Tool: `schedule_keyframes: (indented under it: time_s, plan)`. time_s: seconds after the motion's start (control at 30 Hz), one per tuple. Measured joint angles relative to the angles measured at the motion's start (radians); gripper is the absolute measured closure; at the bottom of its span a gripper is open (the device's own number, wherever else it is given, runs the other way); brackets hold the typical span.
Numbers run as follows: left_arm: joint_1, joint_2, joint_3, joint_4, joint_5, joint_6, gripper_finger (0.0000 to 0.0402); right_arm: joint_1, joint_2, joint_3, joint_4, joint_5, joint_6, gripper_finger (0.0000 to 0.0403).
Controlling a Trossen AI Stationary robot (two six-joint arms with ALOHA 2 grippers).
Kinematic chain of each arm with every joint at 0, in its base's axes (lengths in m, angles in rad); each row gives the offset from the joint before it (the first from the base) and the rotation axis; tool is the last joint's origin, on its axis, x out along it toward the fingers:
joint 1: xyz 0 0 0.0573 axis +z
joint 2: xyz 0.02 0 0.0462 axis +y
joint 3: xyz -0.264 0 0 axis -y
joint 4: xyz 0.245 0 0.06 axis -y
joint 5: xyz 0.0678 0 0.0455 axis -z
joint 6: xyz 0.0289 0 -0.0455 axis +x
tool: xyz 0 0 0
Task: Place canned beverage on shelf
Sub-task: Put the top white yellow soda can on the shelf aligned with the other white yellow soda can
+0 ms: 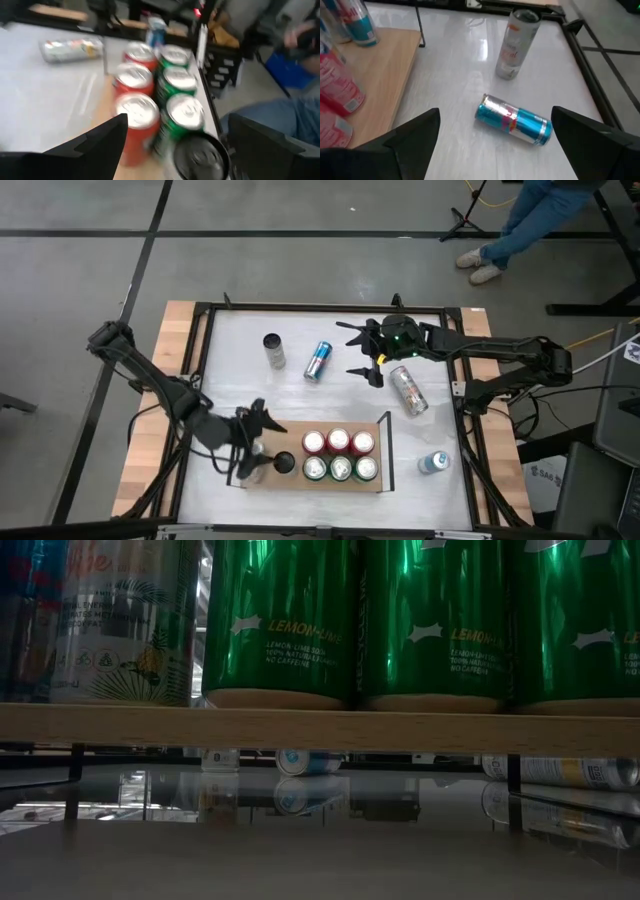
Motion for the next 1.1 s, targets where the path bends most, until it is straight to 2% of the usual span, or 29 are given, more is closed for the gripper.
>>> schedule_keyframes:
  time_s: [0.3, 0.57, 0.67, 0.87, 1.1]
  plan:
    - [0.179, -0.154, 0.0, -0.052, -0.145, 0.057, 0.0068, 0.0, -0.005, 0.0, -0.001, 0.005, 0.0, 0.0031]
    - [0.443, -0.255, 0.0, -0.083, -0.155, 0.183, 0.0068, 0.0, -0.005, 0.0, -0.001, 0.005, 0.0, 0.0031]
    - [0.553, -0.266, 0.0, -0.096, -0.101, 0.234, 0.0068, 0.0, -0.005, 0.0, -0.001, 0.005, 0.0, 0.0031]
    - [0.764, -0.253, 0.0, -0.189, 0.12, 0.321, 0.0068, 0.0, -0.005, 0.0, -0.001, 0.005, 0.0, 0.0031]
    - [0.905, -0.222, -0.001, -0.33, 0.164, 0.372, 0.0068, 0.0, -0.004, 0.0, -0.001, 0.005, 0.0, 0.0031]
